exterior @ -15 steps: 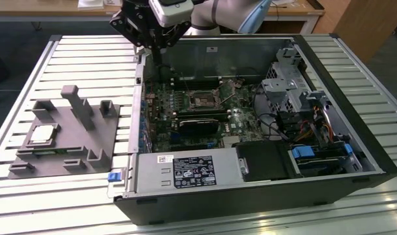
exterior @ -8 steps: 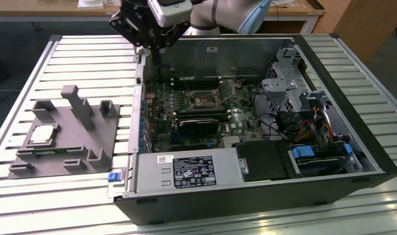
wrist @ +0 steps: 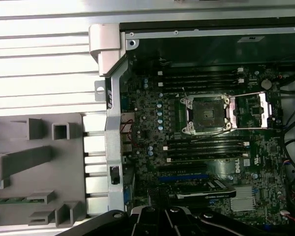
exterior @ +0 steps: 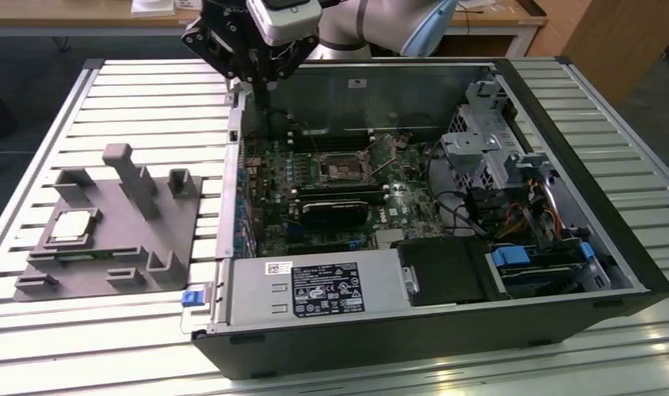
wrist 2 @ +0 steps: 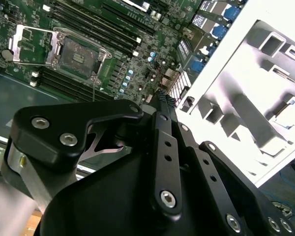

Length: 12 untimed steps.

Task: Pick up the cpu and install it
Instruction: 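Reach for the cpu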

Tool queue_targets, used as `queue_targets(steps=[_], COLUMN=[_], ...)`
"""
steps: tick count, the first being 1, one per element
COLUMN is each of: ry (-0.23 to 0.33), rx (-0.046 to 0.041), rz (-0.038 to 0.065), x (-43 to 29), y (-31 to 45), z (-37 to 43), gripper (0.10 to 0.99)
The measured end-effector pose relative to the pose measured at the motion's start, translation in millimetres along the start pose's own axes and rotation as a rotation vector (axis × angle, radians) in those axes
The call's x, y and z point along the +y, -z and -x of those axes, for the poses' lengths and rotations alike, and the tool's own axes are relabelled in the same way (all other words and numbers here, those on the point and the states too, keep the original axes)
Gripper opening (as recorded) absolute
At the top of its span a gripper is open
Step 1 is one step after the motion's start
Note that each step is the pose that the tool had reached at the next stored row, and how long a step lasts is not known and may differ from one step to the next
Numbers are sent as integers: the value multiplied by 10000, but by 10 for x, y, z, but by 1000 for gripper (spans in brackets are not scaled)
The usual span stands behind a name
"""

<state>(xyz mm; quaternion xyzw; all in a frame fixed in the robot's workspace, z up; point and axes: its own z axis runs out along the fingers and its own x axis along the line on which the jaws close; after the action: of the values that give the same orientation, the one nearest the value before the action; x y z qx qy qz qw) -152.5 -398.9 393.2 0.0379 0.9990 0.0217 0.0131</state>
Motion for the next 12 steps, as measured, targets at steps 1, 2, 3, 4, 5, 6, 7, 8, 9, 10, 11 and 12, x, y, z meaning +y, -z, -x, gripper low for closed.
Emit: queue_targets(steps=[1,2,3,4,5,6,7,8,9,10,11,12], ry=[0,0,0,0,0,0,0,0,0,0,0,0], rx=[0,0,0,0,0,0,0,0,0,0,0,0], rz=[0,0,0,0,0,0,-1,0,0,0,0,0], x=[0,0,0,-1,-1,-1,-1,-1,-1,-1,-2,-2], y=[0,0,0,0,0,0,1,0,0,0,1,1], z=[-2,-5,-7,-8,-10,-12,-14,-16,-18,-20,-22,-24], gripper=[106,106,106,106,106,106,106,106,106,106,106,106])
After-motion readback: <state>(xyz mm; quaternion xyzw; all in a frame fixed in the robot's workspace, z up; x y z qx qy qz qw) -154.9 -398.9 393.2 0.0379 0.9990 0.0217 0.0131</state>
